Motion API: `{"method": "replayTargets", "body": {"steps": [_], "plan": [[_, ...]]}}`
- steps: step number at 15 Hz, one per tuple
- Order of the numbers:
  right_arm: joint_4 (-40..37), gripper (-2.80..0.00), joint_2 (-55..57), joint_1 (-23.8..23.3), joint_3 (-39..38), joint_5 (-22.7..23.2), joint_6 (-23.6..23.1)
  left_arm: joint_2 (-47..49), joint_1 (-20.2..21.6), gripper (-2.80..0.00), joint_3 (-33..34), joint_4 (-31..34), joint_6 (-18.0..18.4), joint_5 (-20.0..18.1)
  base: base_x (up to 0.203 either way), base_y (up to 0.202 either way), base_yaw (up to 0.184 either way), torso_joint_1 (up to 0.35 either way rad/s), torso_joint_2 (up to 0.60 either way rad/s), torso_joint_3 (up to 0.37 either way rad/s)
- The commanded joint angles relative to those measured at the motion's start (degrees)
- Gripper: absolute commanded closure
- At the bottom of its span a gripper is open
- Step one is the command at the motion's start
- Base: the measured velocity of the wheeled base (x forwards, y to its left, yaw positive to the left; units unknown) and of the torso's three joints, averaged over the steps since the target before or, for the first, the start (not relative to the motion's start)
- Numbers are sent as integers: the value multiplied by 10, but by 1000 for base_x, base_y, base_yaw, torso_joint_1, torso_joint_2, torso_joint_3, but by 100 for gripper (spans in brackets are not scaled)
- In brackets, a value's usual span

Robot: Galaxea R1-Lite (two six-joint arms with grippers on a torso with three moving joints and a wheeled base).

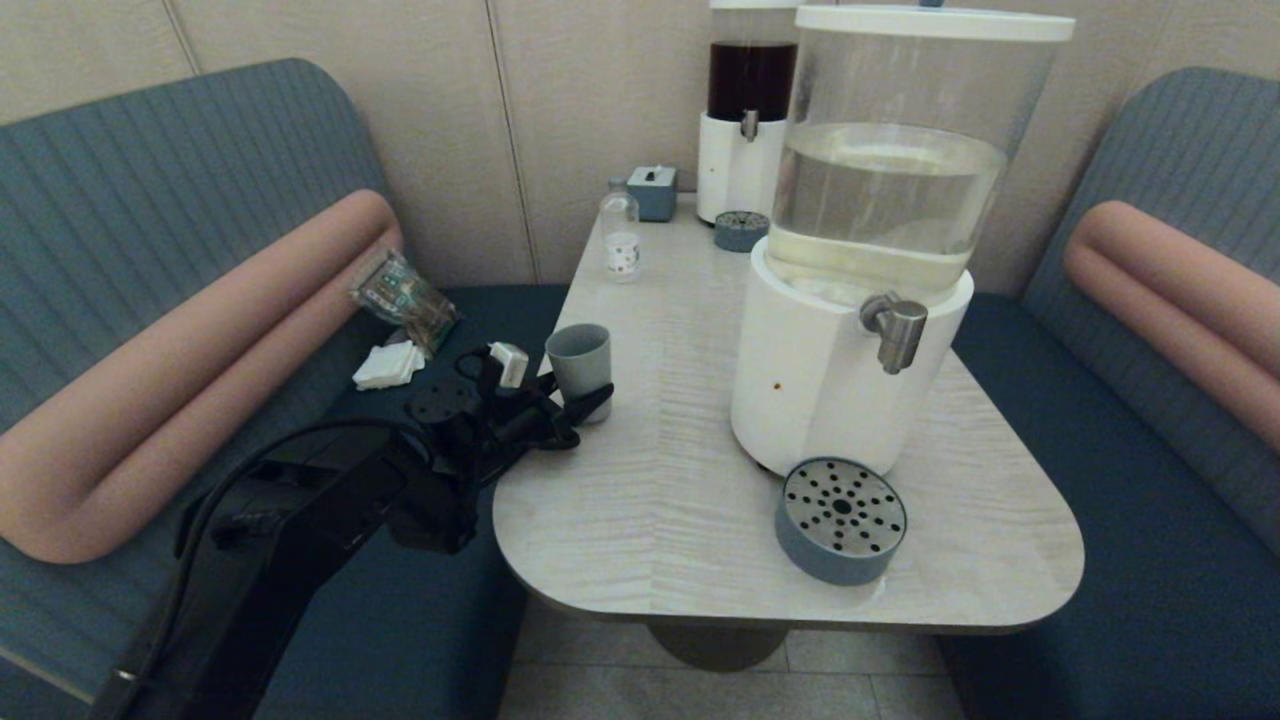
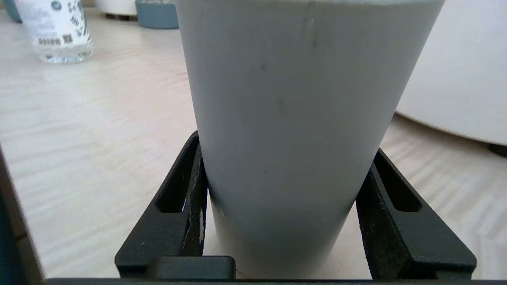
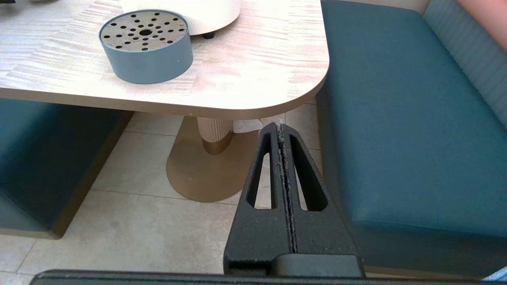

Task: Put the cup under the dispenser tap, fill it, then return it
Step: Place the cup next to the water dispenser

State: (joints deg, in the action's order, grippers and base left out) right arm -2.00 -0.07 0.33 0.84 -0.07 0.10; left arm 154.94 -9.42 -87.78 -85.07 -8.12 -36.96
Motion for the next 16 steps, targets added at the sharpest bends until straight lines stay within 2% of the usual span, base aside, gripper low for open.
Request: {"method": "replayTargets", "body": {"steps": [1, 2, 10, 16], "plan": [[0, 0, 1, 0, 0, 0, 0, 4, 0, 0, -1, -5, -1, -2, 0, 0, 0, 0, 0, 0], [0, 0, 1, 0, 0, 0, 0, 4, 0, -280, -1, -5, -1, -2, 0, 0, 0, 0, 0, 0], [0, 0, 0, 0, 0, 0, 0, -10, 0, -280, 13, -14, 2, -3, 0, 0, 0, 0, 0, 0], [0, 0, 1, 0, 0, 0, 0, -91, 0, -280, 150, -26, 7, -3, 0, 0, 0, 0, 0, 0]]}}
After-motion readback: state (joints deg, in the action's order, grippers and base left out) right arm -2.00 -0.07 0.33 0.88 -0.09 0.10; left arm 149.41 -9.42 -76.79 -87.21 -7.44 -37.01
